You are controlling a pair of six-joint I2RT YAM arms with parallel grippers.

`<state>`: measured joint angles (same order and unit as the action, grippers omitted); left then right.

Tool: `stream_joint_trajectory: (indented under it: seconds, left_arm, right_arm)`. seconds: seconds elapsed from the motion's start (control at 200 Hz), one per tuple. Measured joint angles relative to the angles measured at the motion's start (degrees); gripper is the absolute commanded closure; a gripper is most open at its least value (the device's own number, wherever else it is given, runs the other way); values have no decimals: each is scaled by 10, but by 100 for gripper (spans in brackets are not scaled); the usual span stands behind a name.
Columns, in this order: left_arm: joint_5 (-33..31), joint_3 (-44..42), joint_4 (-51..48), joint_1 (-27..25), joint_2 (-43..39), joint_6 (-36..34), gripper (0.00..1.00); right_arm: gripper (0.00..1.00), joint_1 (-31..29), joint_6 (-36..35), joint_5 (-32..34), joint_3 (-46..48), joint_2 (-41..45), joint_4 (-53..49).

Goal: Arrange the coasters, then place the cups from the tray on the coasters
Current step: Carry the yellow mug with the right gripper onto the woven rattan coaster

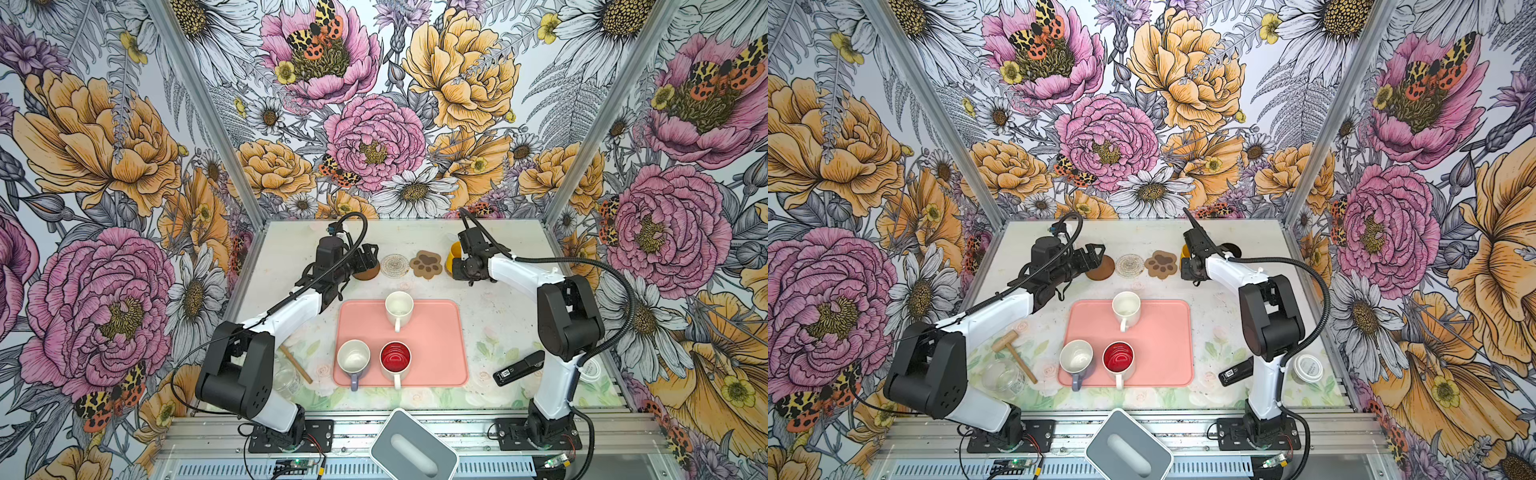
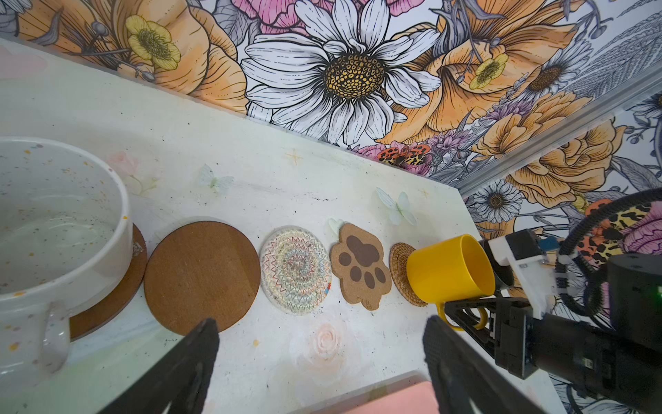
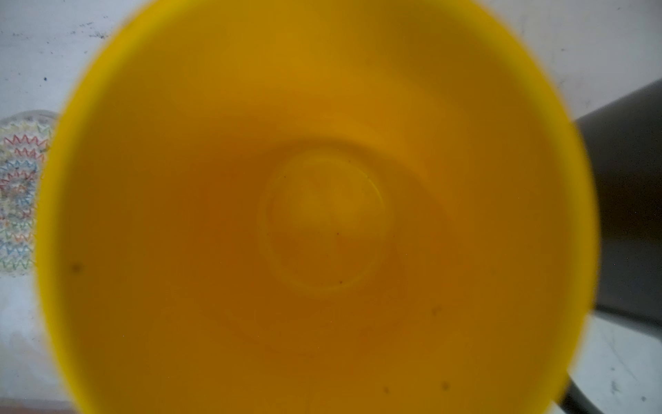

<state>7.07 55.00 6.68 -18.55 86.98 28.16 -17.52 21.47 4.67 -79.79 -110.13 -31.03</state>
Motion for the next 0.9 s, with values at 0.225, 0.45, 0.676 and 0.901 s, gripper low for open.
stream_joint_trajectory:
  seconds: [0.225,0.45,0.676,0.901]
  left_arm:
    - [-1,0,0,0,0,0,9]
    - [-1,0,0,0,0,0,9]
    - [-1,0,0,0,0,0,9]
    - [-1,0,0,1,0,0,9]
  right_arm:
    - [100,3,-1,2,0,-7,0]
    - [100,5,-2,7,-7,-15,0]
    - [100,7,-1,11,-8,-21,0]
    - [100,8,-1,13,-9,-21,0]
